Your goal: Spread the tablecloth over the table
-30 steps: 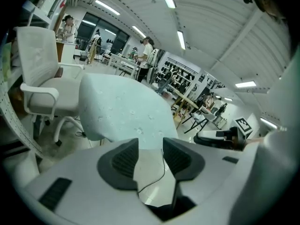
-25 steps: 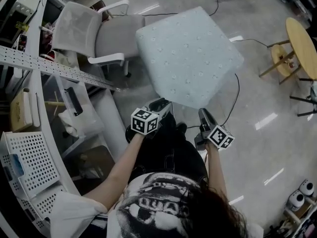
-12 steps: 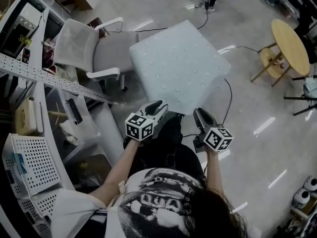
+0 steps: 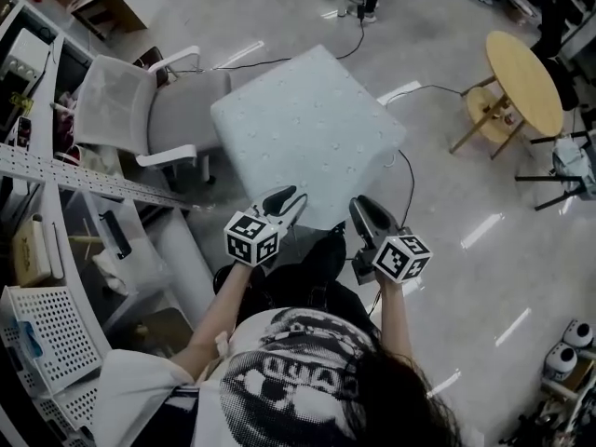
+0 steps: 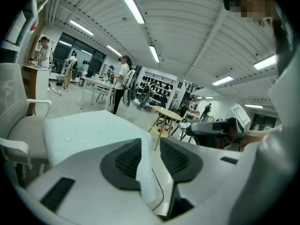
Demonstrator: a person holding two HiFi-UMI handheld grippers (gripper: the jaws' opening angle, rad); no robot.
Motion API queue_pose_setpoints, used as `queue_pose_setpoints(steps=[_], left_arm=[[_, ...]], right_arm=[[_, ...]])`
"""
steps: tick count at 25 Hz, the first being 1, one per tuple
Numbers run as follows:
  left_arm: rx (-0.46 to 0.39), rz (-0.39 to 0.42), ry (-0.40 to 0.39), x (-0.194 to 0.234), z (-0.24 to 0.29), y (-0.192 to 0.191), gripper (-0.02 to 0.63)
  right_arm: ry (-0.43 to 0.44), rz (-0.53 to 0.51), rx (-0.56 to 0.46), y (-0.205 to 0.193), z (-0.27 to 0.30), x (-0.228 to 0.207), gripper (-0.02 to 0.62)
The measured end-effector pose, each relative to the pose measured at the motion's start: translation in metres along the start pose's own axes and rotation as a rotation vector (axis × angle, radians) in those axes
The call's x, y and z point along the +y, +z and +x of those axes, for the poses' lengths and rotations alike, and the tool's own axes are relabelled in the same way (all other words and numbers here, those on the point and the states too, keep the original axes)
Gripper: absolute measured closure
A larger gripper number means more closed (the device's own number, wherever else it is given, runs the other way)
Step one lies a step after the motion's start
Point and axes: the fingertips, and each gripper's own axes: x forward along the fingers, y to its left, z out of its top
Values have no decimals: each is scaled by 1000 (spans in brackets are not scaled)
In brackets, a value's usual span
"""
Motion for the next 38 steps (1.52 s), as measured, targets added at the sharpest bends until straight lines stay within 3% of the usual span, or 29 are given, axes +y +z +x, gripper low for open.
queue_pose_setpoints(steps=[10, 14, 20, 28, 38], left_arm=[[10, -90, 73, 22, 69, 20, 476], [39, -86, 100, 35, 101, 28, 477], [-6, -91, 144, 53, 136, 67, 480], [-41, -71, 231, 54, 122, 80, 487], [-178, -160, 496, 34, 75, 76, 509]], right_arm=[[81, -64, 140, 55, 48, -38, 520], [111, -87, 193, 74, 68, -53, 525], [133, -72, 202, 105, 92, -75, 528], [219, -88, 256, 118, 113, -74, 539], [427, -203, 391, 117, 113, -43, 580]])
